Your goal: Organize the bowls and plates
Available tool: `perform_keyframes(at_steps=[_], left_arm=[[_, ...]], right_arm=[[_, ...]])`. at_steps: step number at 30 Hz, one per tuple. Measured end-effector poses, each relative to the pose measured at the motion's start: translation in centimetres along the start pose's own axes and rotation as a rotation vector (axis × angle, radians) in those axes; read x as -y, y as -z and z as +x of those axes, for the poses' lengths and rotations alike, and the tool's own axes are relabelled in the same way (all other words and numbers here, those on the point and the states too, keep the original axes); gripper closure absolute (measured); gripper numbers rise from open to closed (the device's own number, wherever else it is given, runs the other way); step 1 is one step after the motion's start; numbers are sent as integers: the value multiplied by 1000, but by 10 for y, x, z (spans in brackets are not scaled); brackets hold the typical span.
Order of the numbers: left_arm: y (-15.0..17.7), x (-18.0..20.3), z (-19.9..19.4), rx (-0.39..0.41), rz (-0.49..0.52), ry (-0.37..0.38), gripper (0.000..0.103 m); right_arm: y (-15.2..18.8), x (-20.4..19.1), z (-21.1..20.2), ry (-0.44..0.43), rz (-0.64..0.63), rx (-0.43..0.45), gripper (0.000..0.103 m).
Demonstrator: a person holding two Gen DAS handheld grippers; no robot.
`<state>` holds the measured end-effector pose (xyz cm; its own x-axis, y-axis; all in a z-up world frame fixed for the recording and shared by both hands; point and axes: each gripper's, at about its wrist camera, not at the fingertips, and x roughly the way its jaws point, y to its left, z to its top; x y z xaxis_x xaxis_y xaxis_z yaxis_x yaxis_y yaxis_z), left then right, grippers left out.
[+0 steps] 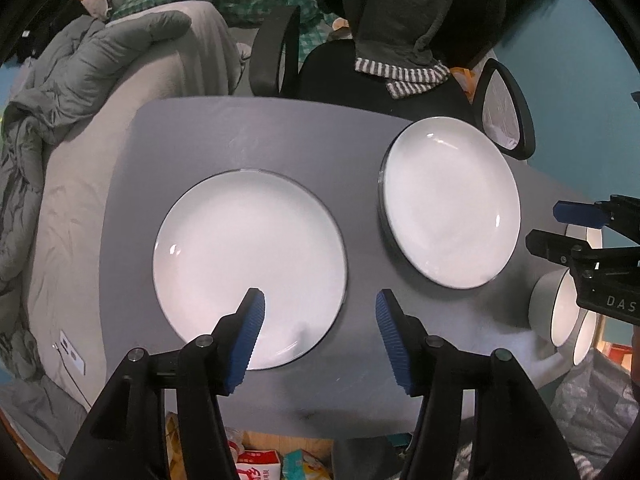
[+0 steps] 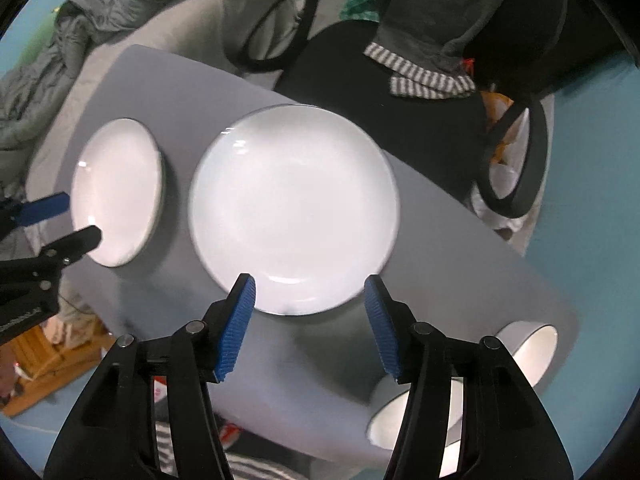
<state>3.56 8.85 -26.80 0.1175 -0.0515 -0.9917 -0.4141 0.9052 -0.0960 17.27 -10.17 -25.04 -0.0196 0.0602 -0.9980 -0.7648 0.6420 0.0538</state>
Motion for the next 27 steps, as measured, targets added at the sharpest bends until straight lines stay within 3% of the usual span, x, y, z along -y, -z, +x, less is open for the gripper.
perform_keyframes(at_steps=[7,13,23,27], left_arm=[[9,-41,-2,-7,-44,0,44],[20,-78,2,-18,-82,-9,37],[23,-136,26,-58,-178,13,37],[18,-146,36,-75,-195,31,37]], right_arm=[[0,-37,0,-51,-24,6,47],[-11,-64,17,-128,-36,-25,47],[-35,-93,57,-294,77,-88,47],[-41,-101,70,-284,99,-110,47]])
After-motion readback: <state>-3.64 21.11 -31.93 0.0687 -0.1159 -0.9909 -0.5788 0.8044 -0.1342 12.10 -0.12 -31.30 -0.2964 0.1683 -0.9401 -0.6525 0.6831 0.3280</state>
